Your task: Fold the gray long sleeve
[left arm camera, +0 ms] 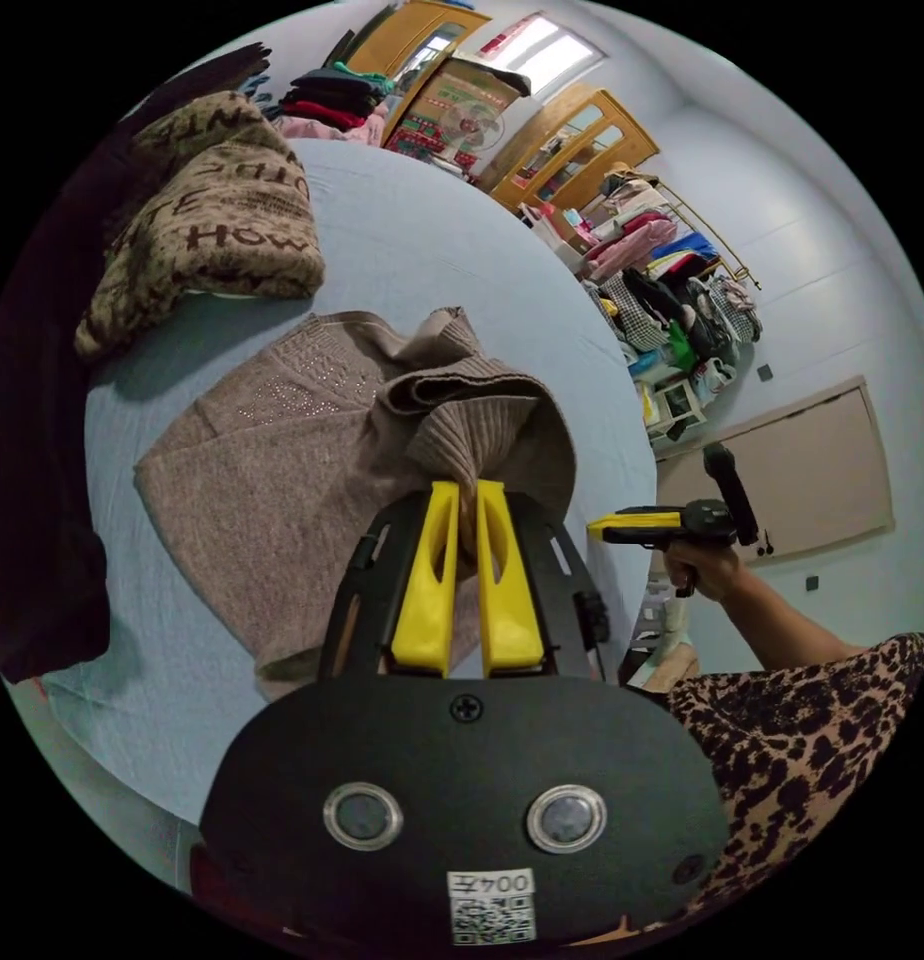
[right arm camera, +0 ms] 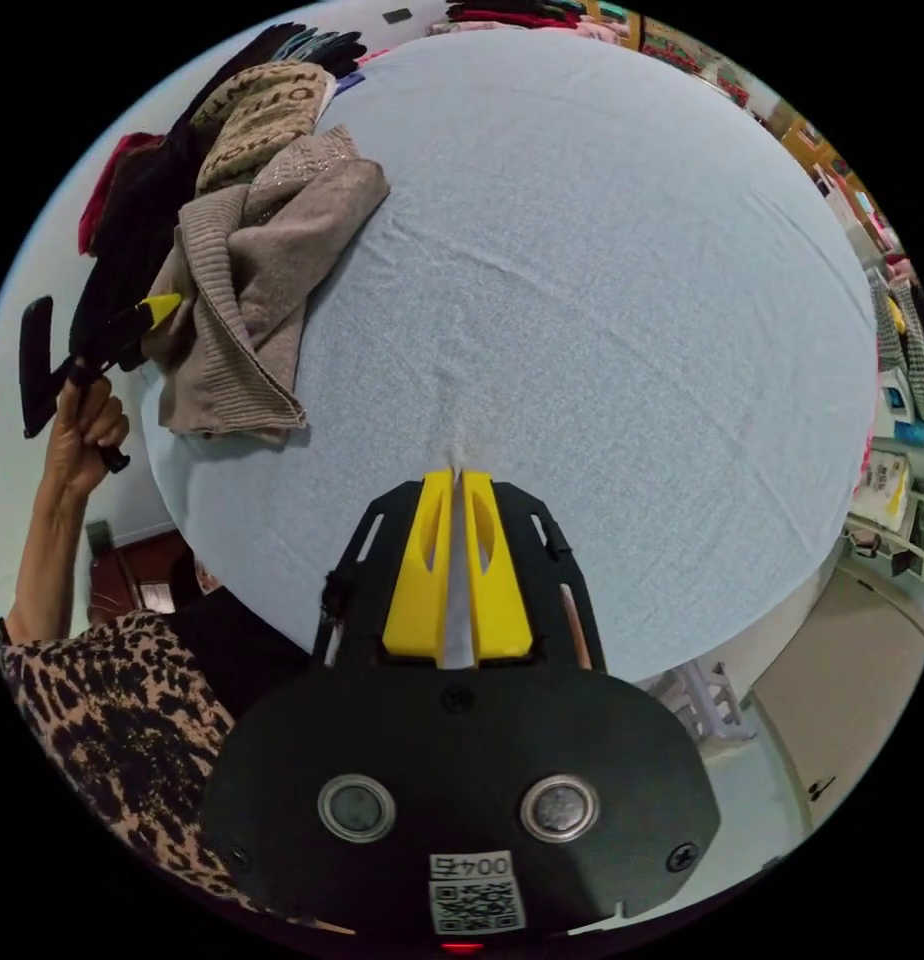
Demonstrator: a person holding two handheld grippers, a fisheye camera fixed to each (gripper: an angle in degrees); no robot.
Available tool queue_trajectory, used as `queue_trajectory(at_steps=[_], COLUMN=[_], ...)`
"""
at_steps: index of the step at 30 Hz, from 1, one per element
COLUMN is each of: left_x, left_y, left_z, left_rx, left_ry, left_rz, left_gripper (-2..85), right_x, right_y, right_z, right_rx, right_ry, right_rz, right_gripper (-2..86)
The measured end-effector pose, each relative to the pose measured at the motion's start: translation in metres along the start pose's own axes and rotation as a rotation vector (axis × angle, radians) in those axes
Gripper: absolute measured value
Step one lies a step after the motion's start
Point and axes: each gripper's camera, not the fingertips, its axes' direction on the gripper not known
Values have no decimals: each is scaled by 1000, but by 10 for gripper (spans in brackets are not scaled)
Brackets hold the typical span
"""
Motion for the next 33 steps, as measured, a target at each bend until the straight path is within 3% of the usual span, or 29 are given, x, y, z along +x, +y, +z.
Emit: queue_trajectory(at_steps=[2,4,8,11,13,15,20,24,28,33], left_x=[7,14,24,36,47,58,94,162,237,309], left_y=[5,11,21,28,35,41,56,75,114,163], left_z=[-17,-39,-67,-91,-113,-136,-258,-390,-505,-594], left_rx=[21,40,48,48,61,87,314,610,865,1032], left_ry=[12,21,33,31,15,-2,-62,-22,34,69], left_rz=[7,9,2,0,9,21,82,267,476,654], left_gripper=[34,32,30,29,27,26,21,19,16,15], right_x=[8,11,3,6,16,23,66,101,73,39], right_y=[10,31,41,38,39,47,117,208,327,455], right_z=[-14,-38,-47,-49,-55,-69,-213,-409,-571,-676], right_rx=[7,177,218,188,167,115,463,938,1232,1462], right_ry=[-173,-397,-392,-426,-535,-645,-529,-491,-164,24], right_rz=[-96,-198,-308,-313,-304,-320,-270,-326,-508,-666], right_gripper=[43,154,212,175,48,22,1,-4,-5,-5])
